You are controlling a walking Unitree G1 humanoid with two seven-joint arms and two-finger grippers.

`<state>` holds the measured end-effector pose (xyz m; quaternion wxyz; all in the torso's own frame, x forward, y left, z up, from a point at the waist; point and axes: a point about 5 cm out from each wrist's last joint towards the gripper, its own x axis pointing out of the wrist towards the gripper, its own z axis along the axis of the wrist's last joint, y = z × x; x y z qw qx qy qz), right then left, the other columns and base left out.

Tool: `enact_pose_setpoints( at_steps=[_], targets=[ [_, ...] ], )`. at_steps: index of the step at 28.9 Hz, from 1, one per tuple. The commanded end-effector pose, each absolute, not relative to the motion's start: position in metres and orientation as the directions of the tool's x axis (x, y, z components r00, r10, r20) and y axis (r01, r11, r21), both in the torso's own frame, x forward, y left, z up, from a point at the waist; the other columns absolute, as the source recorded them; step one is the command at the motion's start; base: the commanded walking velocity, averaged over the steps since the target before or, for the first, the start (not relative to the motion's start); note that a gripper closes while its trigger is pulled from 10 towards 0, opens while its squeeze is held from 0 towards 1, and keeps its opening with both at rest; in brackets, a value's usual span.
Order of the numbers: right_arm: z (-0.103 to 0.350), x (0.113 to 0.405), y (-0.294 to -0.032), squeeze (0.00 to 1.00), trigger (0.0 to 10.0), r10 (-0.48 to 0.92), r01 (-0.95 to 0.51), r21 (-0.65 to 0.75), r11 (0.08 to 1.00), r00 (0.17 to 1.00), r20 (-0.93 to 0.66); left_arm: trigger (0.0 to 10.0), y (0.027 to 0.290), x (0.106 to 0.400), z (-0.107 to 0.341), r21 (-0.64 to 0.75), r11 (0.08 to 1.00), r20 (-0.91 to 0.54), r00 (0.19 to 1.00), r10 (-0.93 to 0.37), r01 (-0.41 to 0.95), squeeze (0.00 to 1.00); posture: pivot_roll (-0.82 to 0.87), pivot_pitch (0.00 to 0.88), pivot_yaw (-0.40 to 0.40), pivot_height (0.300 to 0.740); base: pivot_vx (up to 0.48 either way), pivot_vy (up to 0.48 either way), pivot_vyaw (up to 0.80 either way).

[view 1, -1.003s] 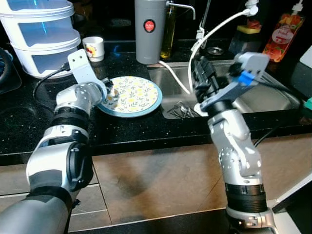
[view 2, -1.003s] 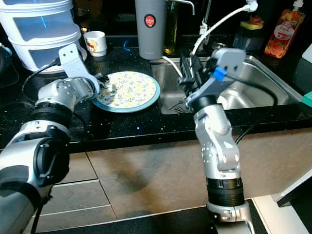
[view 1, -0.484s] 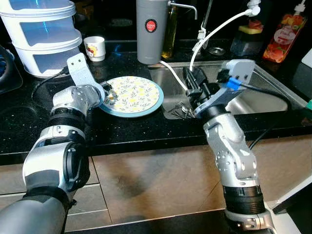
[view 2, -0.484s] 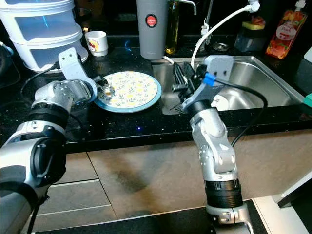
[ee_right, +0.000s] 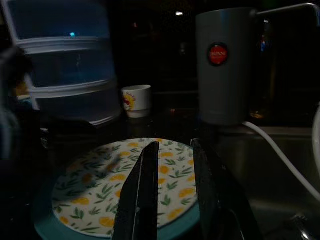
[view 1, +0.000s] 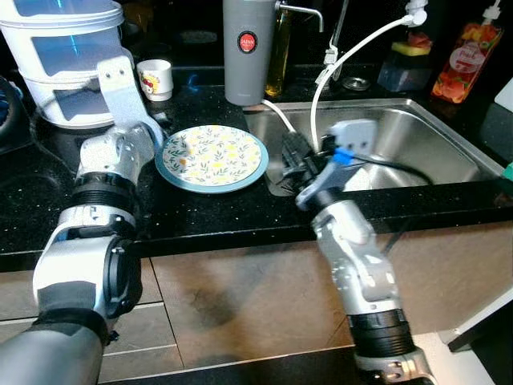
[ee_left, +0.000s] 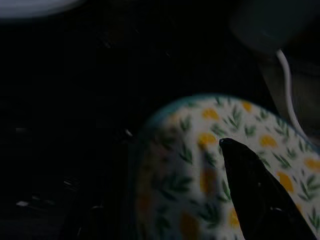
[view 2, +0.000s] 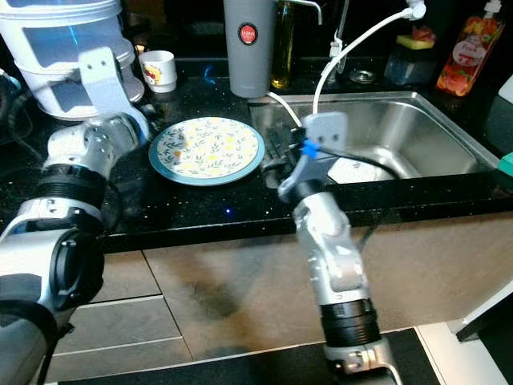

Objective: Kitchen organization

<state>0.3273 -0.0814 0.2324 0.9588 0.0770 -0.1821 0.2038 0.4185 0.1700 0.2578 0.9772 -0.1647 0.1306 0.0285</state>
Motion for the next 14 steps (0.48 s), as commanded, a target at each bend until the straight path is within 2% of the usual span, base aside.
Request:
enact_pose_setpoints(
  at_steps=[1,14],
  targets=[
    [0.232,0.328,-0.077,0.00,10.0,0.375,-0.426,0.056,0.903,0.844,0.384,10.0,0.164,0.418,0.249,-0.351,0.934,-0.287,0.957,-0.034,-0.072,0.00,0.04,0.000,-0.018,0.740,0.000,0.000,0.00],
    [0.232,0.330,-0.082,0.00,10.0,0.358,-0.410,0.052,0.911,0.846,0.395,10.0,0.165,0.416,0.229,-0.435,0.896,-0.363,0.927,-0.088,-0.085,0.00,0.04,0.000,-0.018,0.740,0.000,0.000,0.00]
  ],
)
